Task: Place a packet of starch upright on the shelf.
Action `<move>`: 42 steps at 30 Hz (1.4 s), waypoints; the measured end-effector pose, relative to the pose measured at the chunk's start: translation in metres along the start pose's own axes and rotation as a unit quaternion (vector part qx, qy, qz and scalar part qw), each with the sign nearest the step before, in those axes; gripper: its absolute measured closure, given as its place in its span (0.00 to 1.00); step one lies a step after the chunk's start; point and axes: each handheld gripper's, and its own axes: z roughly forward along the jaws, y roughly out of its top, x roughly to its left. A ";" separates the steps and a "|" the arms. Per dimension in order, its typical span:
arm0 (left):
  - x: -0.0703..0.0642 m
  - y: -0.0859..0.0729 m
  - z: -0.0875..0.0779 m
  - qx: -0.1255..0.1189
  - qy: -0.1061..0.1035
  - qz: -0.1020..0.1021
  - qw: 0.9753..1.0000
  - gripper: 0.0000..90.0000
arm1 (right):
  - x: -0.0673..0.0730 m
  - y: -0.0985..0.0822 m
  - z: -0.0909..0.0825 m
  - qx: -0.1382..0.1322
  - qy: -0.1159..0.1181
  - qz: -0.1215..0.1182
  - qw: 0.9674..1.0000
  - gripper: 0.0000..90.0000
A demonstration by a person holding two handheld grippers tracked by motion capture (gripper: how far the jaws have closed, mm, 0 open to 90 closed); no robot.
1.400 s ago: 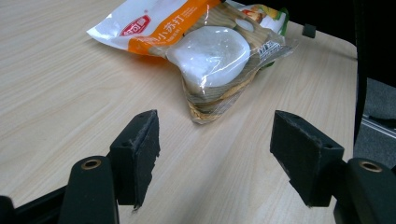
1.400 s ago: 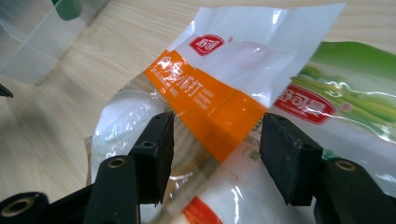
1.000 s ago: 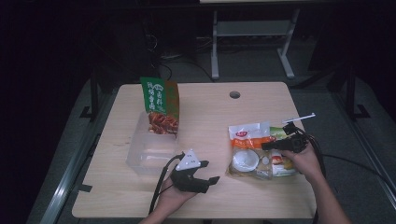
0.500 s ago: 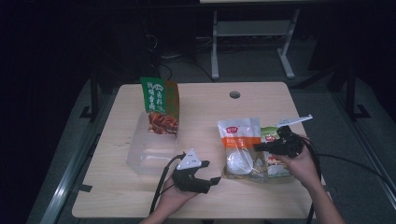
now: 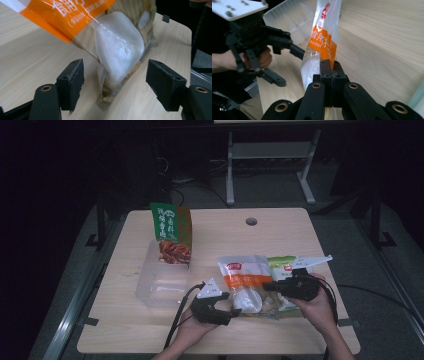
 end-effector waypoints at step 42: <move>0.014 -0.007 -0.013 -0.039 0.026 -0.035 0.998 0.97 | 0.021 -0.004 0.028 -0.007 0.026 -0.042 0.999 0.98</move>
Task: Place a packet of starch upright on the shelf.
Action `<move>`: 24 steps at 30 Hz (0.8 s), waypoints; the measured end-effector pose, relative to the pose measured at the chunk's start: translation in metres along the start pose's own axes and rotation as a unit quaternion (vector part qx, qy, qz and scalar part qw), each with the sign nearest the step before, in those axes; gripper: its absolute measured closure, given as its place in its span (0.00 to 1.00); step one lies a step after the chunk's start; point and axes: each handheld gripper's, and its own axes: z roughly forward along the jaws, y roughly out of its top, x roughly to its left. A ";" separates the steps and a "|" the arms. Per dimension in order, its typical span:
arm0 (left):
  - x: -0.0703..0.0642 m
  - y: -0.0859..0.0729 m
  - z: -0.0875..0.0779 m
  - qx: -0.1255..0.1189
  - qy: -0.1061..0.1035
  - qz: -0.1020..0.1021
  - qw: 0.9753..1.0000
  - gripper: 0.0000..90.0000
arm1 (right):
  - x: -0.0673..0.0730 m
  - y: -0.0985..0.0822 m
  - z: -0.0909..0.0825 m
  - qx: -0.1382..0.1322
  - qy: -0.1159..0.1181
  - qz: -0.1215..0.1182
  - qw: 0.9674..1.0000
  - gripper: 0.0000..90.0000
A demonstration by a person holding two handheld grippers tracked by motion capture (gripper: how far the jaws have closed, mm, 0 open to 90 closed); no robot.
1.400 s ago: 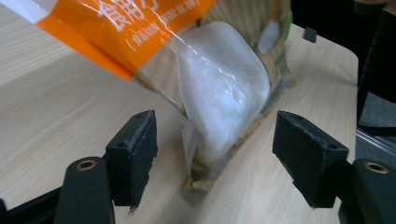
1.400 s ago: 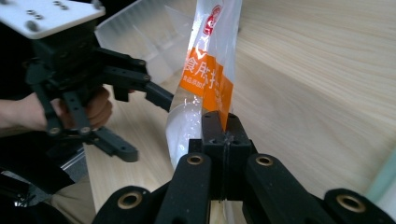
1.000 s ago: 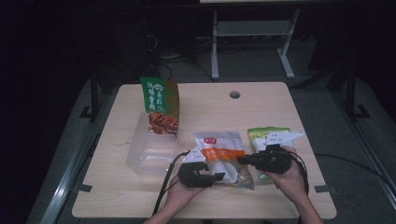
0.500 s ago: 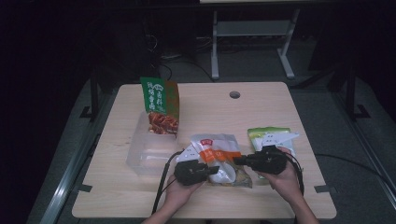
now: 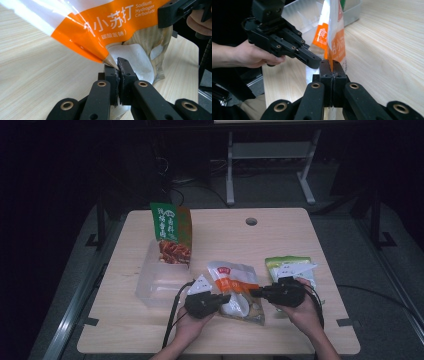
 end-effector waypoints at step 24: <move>-0.005 -0.003 -0.002 0.003 0.009 0.012 1.000 0.98 | 0.005 -0.001 0.023 0.051 -0.026 -0.015 0.998 0.88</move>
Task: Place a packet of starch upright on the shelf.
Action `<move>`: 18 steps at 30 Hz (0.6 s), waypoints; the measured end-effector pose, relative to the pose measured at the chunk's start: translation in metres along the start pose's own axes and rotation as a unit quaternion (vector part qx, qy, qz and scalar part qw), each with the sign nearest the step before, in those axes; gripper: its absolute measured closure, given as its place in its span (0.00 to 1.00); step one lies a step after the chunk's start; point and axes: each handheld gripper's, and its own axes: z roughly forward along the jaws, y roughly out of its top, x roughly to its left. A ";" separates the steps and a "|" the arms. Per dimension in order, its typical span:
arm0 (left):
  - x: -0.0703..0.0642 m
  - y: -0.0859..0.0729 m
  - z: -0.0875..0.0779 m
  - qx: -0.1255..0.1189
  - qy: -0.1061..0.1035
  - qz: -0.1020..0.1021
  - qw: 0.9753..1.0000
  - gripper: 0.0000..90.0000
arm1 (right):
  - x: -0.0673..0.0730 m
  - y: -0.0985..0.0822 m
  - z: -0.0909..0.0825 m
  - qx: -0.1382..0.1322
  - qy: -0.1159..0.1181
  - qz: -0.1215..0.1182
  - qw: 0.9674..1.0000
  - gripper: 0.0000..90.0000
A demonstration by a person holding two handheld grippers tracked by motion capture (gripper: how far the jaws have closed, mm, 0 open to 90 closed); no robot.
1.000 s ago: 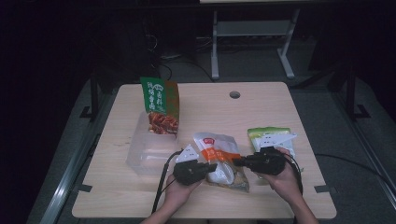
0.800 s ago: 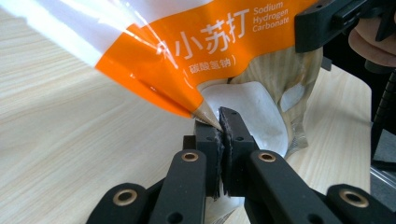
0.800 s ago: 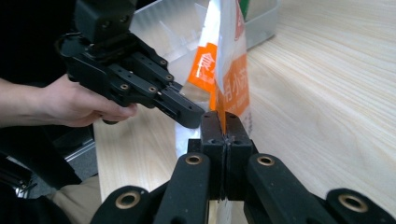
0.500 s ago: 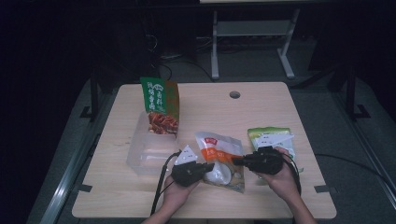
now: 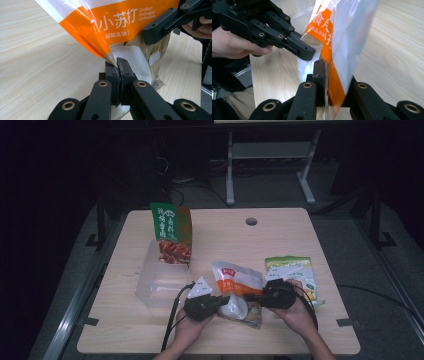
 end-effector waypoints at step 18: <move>0.000 0.000 0.000 -0.010 -0.008 -0.009 1.000 0.98 | 0.003 0.002 -0.005 0.001 -0.013 0.004 1.000 0.99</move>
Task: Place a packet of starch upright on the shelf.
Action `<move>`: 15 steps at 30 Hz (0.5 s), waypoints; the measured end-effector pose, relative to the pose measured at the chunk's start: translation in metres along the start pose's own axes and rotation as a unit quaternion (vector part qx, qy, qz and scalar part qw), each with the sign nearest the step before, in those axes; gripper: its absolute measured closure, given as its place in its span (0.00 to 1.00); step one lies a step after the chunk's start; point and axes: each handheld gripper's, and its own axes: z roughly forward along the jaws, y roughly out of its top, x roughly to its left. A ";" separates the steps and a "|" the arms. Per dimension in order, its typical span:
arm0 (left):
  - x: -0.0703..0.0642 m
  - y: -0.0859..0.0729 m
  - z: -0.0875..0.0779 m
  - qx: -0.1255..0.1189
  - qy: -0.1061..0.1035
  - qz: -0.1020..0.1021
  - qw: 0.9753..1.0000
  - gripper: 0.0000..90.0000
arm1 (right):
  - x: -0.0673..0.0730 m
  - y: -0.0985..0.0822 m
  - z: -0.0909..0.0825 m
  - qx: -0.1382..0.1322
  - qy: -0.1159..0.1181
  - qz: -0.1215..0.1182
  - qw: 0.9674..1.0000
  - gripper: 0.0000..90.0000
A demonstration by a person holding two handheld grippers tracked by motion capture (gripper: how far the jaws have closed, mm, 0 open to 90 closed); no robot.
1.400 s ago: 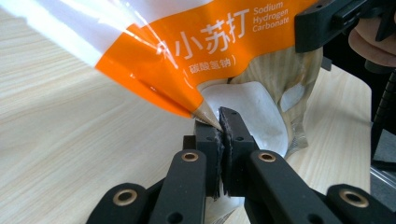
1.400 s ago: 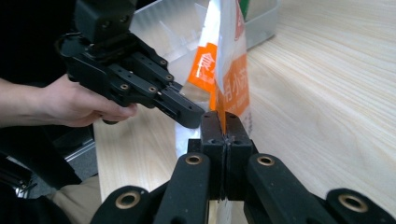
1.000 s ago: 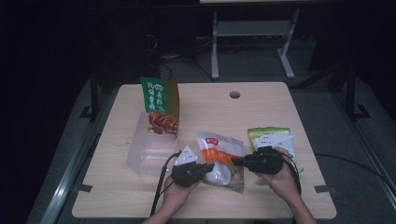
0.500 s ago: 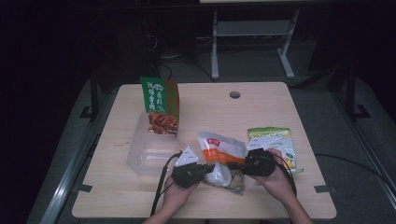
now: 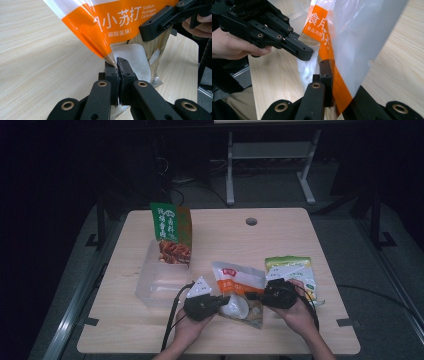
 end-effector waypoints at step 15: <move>-0.004 0.000 -0.002 0.003 0.003 0.010 1.000 0.85 | -0.001 0.000 -0.019 -0.018 -0.015 -0.006 1.000 1.00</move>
